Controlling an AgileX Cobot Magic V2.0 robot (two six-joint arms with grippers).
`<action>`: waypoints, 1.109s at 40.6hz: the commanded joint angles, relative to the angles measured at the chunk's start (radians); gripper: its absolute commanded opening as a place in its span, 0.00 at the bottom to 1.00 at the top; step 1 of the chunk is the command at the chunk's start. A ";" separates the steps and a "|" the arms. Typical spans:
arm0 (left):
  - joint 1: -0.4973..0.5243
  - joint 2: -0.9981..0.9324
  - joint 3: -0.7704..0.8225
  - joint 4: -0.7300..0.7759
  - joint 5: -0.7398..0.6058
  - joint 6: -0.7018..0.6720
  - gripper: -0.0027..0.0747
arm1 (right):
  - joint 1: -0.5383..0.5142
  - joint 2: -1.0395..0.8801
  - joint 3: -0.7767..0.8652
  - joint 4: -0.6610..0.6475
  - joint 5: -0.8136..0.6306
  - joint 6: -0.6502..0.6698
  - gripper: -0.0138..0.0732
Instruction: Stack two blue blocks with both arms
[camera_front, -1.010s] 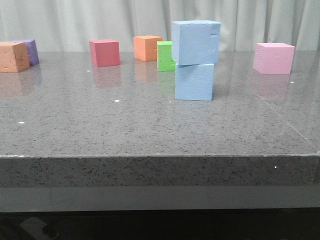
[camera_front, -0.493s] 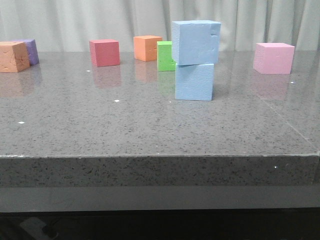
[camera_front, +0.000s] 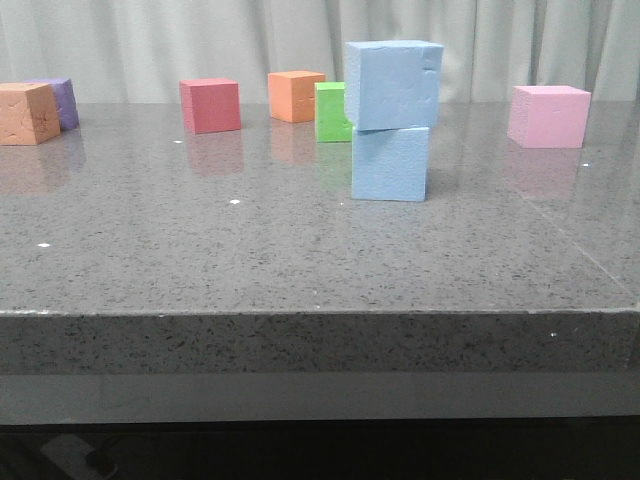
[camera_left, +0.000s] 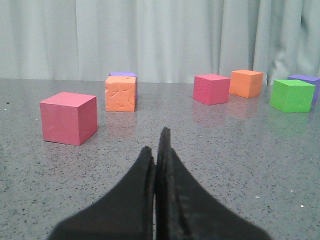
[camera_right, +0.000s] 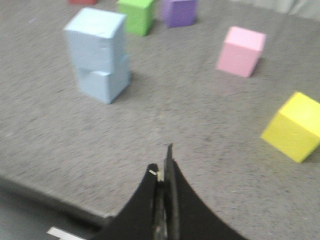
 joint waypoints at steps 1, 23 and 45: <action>0.003 -0.018 0.003 -0.007 -0.092 -0.012 0.01 | -0.079 -0.102 0.147 0.006 -0.260 -0.004 0.08; 0.003 -0.018 0.003 -0.007 -0.092 -0.012 0.01 | -0.182 -0.458 0.625 0.040 -0.630 -0.004 0.08; 0.003 -0.018 0.003 -0.007 -0.092 -0.012 0.01 | -0.182 -0.458 0.645 0.041 -0.705 -0.004 0.08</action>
